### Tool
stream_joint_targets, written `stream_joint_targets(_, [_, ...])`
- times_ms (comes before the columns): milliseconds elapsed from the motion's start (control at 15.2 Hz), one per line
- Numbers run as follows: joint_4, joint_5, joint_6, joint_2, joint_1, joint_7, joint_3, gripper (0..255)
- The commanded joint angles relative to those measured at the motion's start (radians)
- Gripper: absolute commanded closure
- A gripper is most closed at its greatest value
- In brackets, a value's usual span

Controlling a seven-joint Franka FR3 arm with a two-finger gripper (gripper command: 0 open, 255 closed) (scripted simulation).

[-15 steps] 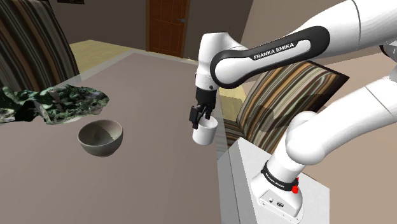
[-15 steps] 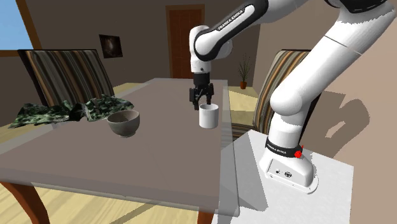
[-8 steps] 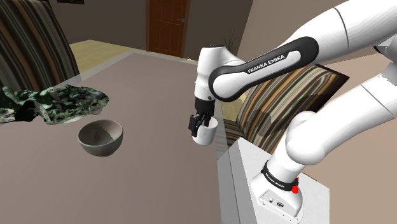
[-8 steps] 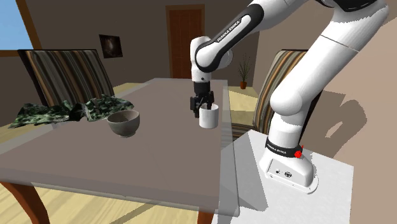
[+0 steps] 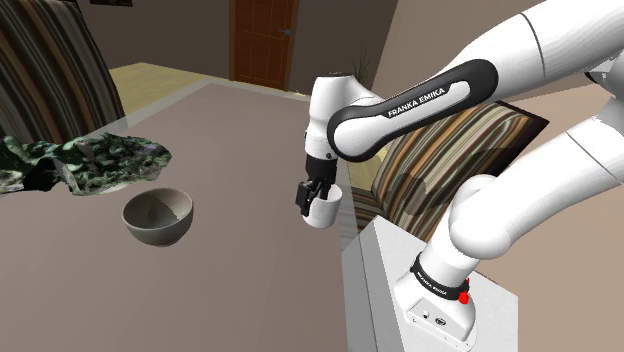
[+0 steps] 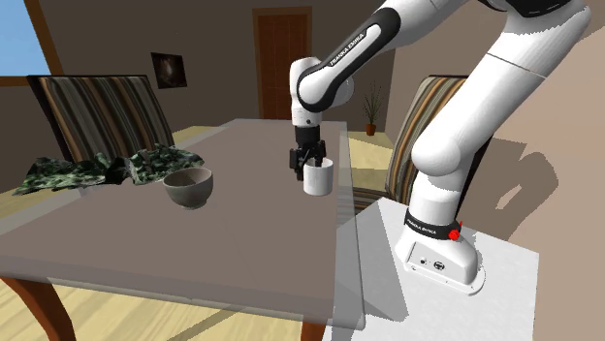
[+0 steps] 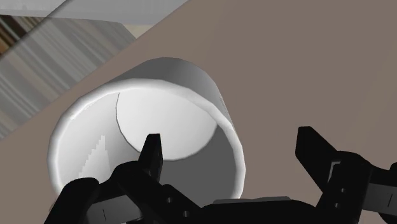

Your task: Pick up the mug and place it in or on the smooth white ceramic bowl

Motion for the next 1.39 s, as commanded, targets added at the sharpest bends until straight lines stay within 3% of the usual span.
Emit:
stream_joint_targets(0, [0.000,0.000,0.000,0.000,0.000,0.000,0.000,255])
stream_joint_targets(594, [0.000,0.000,0.000,0.000,0.000,0.000,0.000,255])
stream_joint_targets(1320, [0.088,-0.005,-0.182,-0.095,0.002,-0.006,-0.025,255])
